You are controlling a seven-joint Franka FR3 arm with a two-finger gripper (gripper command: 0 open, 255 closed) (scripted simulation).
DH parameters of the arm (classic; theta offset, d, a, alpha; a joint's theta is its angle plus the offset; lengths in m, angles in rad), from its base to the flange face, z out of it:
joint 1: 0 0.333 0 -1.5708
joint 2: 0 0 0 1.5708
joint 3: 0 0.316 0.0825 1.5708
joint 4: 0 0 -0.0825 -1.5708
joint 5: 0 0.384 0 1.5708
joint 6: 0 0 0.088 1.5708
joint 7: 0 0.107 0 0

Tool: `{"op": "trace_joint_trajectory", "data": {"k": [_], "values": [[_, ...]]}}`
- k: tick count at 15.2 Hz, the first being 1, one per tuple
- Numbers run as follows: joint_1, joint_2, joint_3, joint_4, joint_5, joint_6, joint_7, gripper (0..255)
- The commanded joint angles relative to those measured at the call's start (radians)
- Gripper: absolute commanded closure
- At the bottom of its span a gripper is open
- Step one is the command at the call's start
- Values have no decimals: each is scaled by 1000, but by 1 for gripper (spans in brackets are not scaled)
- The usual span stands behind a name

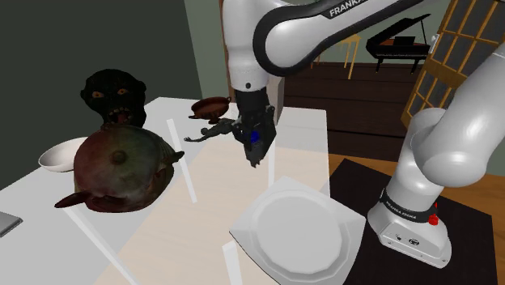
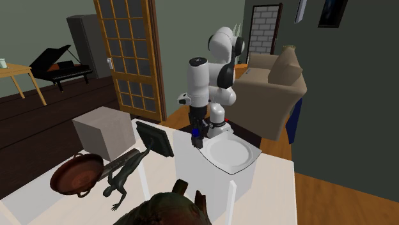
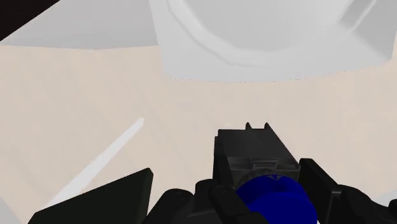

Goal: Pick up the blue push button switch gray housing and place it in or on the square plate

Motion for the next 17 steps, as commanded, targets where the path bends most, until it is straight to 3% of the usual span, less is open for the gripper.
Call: {"op": "trace_joint_trajectory", "data": {"k": [1, 14, 17], "values": [[22, -64, 15, -47, 26, -14, 23, 255], [209, -405, 151, -237, 212, -142, 227, 255], [212, -398, 162, -272, 221, -100, 226, 255]]}}
